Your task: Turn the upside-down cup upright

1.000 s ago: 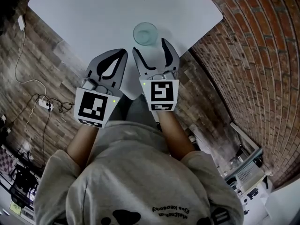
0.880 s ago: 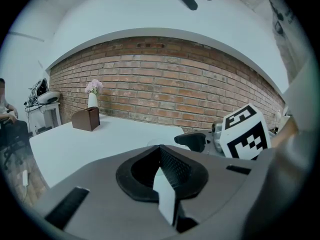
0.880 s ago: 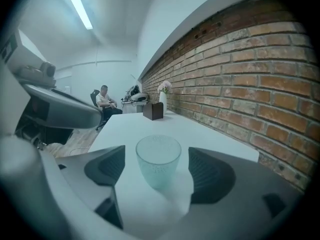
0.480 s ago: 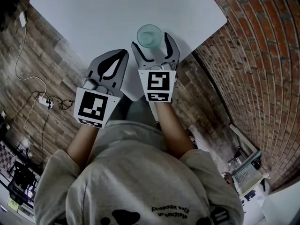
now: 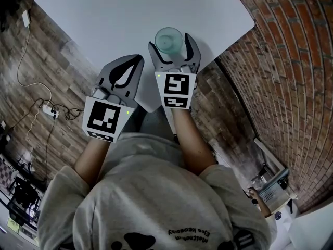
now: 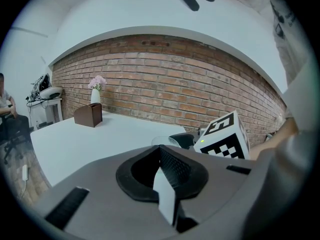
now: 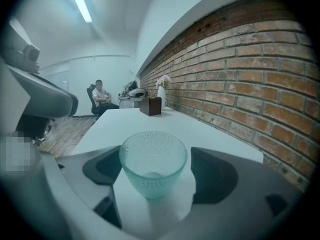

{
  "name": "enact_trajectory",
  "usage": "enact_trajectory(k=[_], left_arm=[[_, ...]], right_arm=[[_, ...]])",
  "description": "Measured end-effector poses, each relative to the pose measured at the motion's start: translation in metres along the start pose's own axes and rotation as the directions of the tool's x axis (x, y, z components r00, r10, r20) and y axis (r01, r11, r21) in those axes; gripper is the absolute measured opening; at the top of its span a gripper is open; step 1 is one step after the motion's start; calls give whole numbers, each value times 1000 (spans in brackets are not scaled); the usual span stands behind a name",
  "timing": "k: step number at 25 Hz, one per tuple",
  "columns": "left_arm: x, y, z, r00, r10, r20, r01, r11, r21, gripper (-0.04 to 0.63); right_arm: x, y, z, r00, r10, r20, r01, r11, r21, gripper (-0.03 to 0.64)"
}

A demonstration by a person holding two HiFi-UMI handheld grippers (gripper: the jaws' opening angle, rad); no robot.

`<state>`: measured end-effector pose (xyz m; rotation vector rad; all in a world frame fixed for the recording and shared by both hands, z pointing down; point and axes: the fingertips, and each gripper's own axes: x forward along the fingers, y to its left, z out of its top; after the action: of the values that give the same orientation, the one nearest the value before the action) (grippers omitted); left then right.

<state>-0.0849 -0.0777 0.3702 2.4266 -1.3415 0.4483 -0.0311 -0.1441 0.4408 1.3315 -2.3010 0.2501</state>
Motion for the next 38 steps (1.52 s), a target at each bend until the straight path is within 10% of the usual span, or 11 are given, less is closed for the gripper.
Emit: enact_trajectory(k=[29, 38], left_arm=[[-9, -5, 5, 1000, 10, 17, -10, 1000, 12, 11], [-10, -9, 14, 999, 10, 40, -11, 1000, 20, 11]], right_arm=[[-31, 2, 36, 989, 63, 131, -79, 990, 116, 380], [-32, -1, 36, 947, 152, 284, -279, 827, 489, 379]])
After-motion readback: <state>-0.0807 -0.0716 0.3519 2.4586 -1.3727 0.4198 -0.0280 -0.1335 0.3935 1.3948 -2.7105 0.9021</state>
